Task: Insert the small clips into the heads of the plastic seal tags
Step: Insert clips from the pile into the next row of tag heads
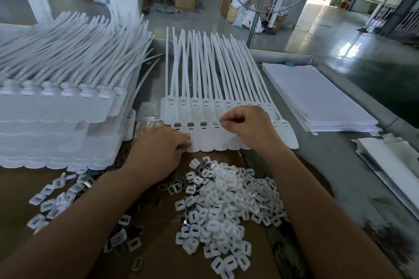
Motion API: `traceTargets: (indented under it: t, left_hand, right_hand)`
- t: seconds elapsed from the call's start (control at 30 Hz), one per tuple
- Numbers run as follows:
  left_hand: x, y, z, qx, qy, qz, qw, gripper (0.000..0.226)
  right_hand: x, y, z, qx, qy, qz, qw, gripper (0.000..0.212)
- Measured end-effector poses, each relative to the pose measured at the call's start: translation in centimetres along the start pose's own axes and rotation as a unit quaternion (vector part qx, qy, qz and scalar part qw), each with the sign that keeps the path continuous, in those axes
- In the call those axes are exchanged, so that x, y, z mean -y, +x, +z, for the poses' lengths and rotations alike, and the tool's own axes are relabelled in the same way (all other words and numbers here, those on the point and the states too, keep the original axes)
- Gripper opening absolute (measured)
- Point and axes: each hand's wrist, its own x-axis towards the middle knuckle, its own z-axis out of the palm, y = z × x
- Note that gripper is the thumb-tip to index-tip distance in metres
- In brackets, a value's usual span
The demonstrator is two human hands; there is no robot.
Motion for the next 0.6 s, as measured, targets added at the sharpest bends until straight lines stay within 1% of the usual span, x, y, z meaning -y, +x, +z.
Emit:
traceTargets:
  t: [0.1, 0.2, 0.47, 0.6]
  left_hand:
    - [-0.1, -0.1, 0.0, -0.005, 0.002, 0.003, 1.0, 0.03]
    - [-0.2, -0.2, 0.0, -0.006, 0.007, 0.003, 1.0, 0.03]
    - [-0.2, -0.2, -0.1, -0.001, 0.013, 0.002, 1.0, 0.03]
    - [-0.4, -0.1, -0.1, -0.003, 0.015, 0.004, 1.0, 0.031]
  right_hand:
    - [-0.6, 0.6, 0.2, -0.023, -0.004, -0.001, 1.0, 0.012]
    - [-0.5, 1.0, 0.8, -0.026, -0.009, -0.008, 1.0, 0.015]
    - [-0.8, 1.5, 2.1, 0.013, -0.138, -0.009, 0.99, 0.017]
    - [-0.9, 1.6, 2.2, 0.007, -0.155, -0.002, 0.988, 0.017]
